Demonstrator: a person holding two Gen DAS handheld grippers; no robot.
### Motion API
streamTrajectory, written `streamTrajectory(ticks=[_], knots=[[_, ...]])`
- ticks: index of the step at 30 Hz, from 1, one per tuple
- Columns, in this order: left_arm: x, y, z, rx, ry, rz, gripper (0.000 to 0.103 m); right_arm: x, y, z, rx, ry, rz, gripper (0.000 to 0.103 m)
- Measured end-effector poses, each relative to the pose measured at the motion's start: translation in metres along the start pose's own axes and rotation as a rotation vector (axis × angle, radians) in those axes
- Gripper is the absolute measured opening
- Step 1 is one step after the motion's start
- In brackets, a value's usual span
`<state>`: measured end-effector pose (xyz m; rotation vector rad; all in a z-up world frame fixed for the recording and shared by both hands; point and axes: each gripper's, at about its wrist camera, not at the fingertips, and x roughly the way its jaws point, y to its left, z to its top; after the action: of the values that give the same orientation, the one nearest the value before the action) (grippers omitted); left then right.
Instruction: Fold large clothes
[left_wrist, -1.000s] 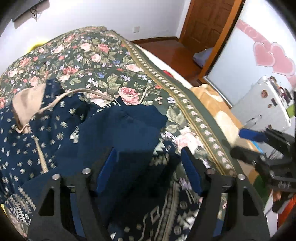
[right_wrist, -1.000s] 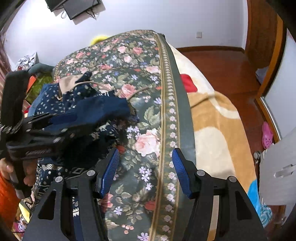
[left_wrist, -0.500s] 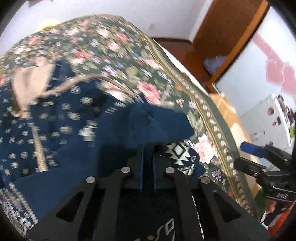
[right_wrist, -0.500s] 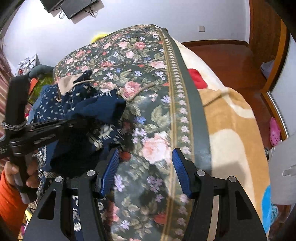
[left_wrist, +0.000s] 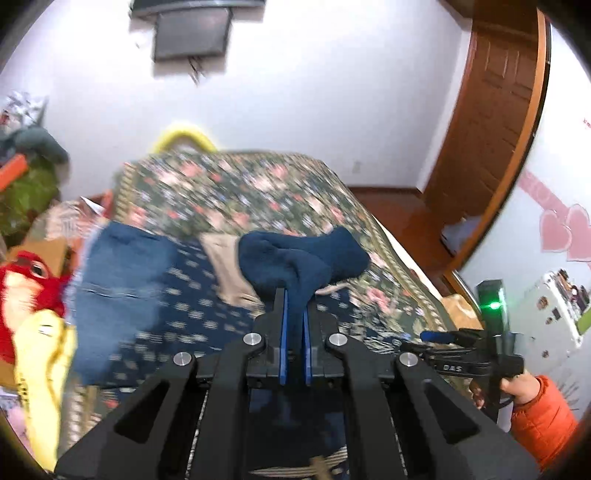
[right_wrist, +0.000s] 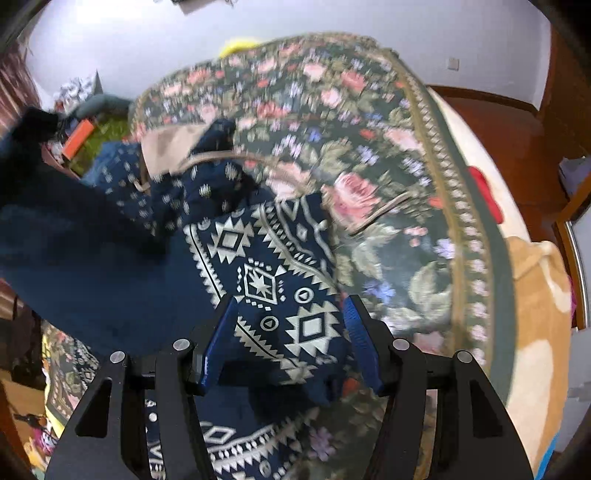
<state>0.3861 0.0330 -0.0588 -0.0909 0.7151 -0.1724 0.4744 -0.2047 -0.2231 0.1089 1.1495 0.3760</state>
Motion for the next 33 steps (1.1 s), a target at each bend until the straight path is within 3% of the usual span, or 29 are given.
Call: streamTrajectory(ticks=[3,7,13,17,20,25,28,30,33], knots=[[-0.017,0.016,-0.014,0.004,-0.029,0.054,0.006,0.015,0.010,-0.007,-0.020,0.033,-0.014,0.056],[-0.017,0.034,-0.042,-0.003,-0.007,0.117,0.003,0.019,0.022,-0.018,-0.073,0.031,-0.066,0.056],[-0.012,0.086,-0.090,-0.150,0.058,0.162,0.002,0.012,0.032,-0.025,-0.127,0.022,-0.094,0.059],[-0.010,0.116,-0.121,-0.201,0.093,0.278,0.002,0.017,0.039,-0.030,-0.171,0.035,-0.137,0.061],[-0.001,0.140,-0.150,-0.292,0.174,0.227,0.002,0.022,0.040,-0.032,-0.188,0.037,-0.160,0.061],[0.012,0.153,-0.184,-0.310,0.279,0.268,0.002,0.022,0.044,-0.033,-0.199,0.040,-0.179,0.064],[0.015,0.153,-0.195,-0.314,0.321,0.260,0.015,0.021,0.047,-0.035,-0.207,0.045,-0.191,0.065],[0.014,0.153,-0.197,-0.327,0.324,0.266,0.040,0.019,0.048,-0.036,-0.207,0.048,-0.196,0.065],[0.008,0.153,-0.195,-0.342,0.286,0.258,0.052,0.016,0.049,-0.037,-0.206,0.054,-0.192,0.067]])
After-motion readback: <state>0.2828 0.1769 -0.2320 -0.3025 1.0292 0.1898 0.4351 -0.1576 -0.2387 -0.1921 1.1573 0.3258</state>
